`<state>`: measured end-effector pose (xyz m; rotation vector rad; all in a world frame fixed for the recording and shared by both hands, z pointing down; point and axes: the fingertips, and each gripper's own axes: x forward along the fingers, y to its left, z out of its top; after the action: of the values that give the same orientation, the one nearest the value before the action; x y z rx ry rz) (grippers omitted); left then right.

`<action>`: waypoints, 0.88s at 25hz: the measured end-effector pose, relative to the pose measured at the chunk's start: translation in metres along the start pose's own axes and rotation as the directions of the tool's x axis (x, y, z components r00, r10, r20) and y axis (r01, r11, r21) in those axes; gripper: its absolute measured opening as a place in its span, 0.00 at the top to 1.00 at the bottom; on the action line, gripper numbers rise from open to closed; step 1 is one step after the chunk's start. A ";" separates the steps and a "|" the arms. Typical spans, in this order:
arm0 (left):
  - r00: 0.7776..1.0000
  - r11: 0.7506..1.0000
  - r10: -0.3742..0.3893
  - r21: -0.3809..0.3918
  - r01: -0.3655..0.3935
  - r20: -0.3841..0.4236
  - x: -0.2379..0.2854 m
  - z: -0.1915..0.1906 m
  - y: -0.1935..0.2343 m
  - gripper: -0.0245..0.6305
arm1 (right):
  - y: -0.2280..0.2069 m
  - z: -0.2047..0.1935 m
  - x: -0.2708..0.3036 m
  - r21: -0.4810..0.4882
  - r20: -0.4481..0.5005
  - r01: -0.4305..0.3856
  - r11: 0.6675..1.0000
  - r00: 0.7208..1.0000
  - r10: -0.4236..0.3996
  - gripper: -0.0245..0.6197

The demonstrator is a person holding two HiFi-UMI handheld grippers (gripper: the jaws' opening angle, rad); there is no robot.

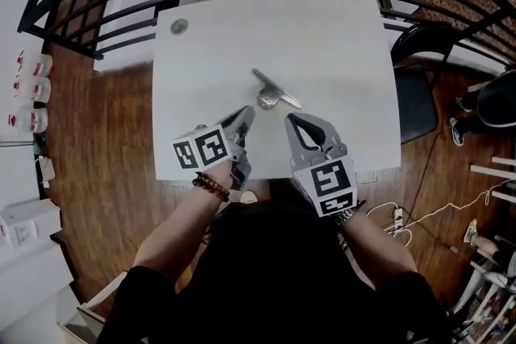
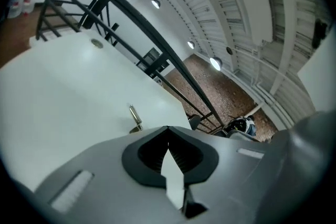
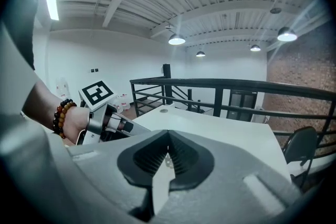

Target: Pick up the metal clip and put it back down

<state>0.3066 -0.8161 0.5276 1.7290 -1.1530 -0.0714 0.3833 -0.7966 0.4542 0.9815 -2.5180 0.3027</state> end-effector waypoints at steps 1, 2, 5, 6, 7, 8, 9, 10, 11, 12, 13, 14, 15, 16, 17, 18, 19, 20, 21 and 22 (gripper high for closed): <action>1.000 0.998 0.002 0.061 -0.002 0.005 -0.008 0.003 -0.006 0.93 | 0.007 0.000 -0.003 -0.001 0.001 0.003 1.000 1.000 -0.003 0.97; 1.000 0.993 -0.001 0.119 0.000 0.008 -0.016 0.004 -0.012 0.93 | 0.015 -0.001 -0.006 -0.001 0.004 0.008 1.000 1.000 -0.008 0.97; 1.000 0.961 -0.024 0.274 0.022 0.006 -0.043 0.000 -0.030 0.93 | 0.038 -0.002 -0.017 -0.001 0.018 0.030 1.000 0.999 -0.030 0.97; 1.000 0.945 -0.031 0.326 0.028 0.004 -0.054 -0.003 -0.035 0.93 | 0.045 -0.002 -0.021 -0.001 0.024 0.041 0.999 0.999 -0.041 0.97; 0.999 0.926 -0.037 0.377 0.033 0.003 -0.065 -0.006 -0.040 0.93 | 0.053 -0.002 -0.025 0.000 0.031 0.052 0.999 0.998 -0.052 0.97; 0.999 0.904 -0.044 0.425 0.039 0.002 -0.077 -0.009 -0.045 0.93 | 0.061 -0.003 -0.030 0.000 0.038 0.065 0.998 0.997 -0.065 0.97; 0.999 0.882 -0.052 0.469 0.045 0.001 -0.088 -0.013 -0.050 0.93 | 0.069 -0.004 -0.035 -0.001 0.044 0.078 0.997 0.996 -0.078 0.97; 0.998 0.859 -0.062 0.509 0.053 0.002 -0.099 -0.017 -0.056 0.94 | 0.077 -0.005 -0.040 -0.003 0.050 0.090 0.996 0.995 -0.090 0.97; 0.997 0.836 -0.074 0.545 0.060 0.004 -0.109 -0.021 -0.061 0.94 | 0.085 -0.006 -0.045 -0.004 0.057 0.100 0.995 0.993 -0.100 0.97; 0.996 0.816 -0.087 0.575 0.068 0.005 -0.118 -0.025 -0.066 0.93 | 0.092 -0.006 -0.050 -0.007 0.066 0.109 0.994 0.992 -0.109 0.97; 0.995 0.798 -0.101 0.598 0.078 0.006 -0.127 -0.029 -0.071 0.94 | 0.100 -0.007 -0.055 -0.010 0.074 0.118 0.993 0.990 -0.117 0.97; 0.994 0.783 -0.114 0.616 0.087 0.004 -0.136 -0.034 -0.075 0.93 | 0.109 -0.007 -0.061 -0.012 0.083 0.125 0.992 0.989 -0.124 0.97; 0.992 0.770 -0.125 0.631 0.096 0.002 -0.144 -0.038 -0.079 0.94 | 0.117 -0.008 -0.066 -0.015 0.092 0.132 0.991 0.987 -0.130 0.97; 0.991 0.758 -0.134 0.644 0.102 0.000 -0.153 -0.042 -0.081 0.94 | 0.126 -0.008 -0.072 -0.017 0.101 0.140 0.990 0.985 -0.137 0.97; 0.990 0.746 -0.142 0.657 0.107 0.000 -0.161 -0.047 -0.084 0.94 | 0.134 -0.007 -0.077 -0.019 0.109 0.148 0.989 0.983 -0.145 0.97; 0.989 0.733 -0.149 0.671 0.110 0.000 -0.170 -0.050 -0.086 0.93 | 0.141 -0.006 -0.082 -0.021 0.117 0.156 0.987 0.981 -0.153 0.97; 0.988 0.719 -0.155 0.686 0.112 0.001 -0.178 -0.054 -0.088 0.93 | 0.147 -0.005 -0.087 -0.023 0.124 0.165 0.986 0.979 -0.161 0.97; 0.987 0.703 -0.161 0.702 0.114 0.001 -0.186 -0.057 -0.091 0.94 | 0.153 -0.004 -0.091 -0.025 0.130 0.173 0.985 0.977 -0.169 0.97; 0.986 0.687 -0.168 0.718 0.117 0.000 -0.194 -0.060 -0.094 0.93 | 0.158 -0.003 -0.095 -0.025 0.136 0.180 0.983 0.975 -0.175 0.97; 0.985 0.672 -0.174 0.731 0.119 -0.001 -0.201 -0.063 -0.097 0.94 | 0.162 -0.001 -0.100 -0.021 0.143 0.185 0.982 0.973 -0.181 0.97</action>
<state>0.2945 -0.6250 0.3966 2.5532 -1.1675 0.2779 0.3387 -0.6189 0.4016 1.2510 -2.5232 0.1376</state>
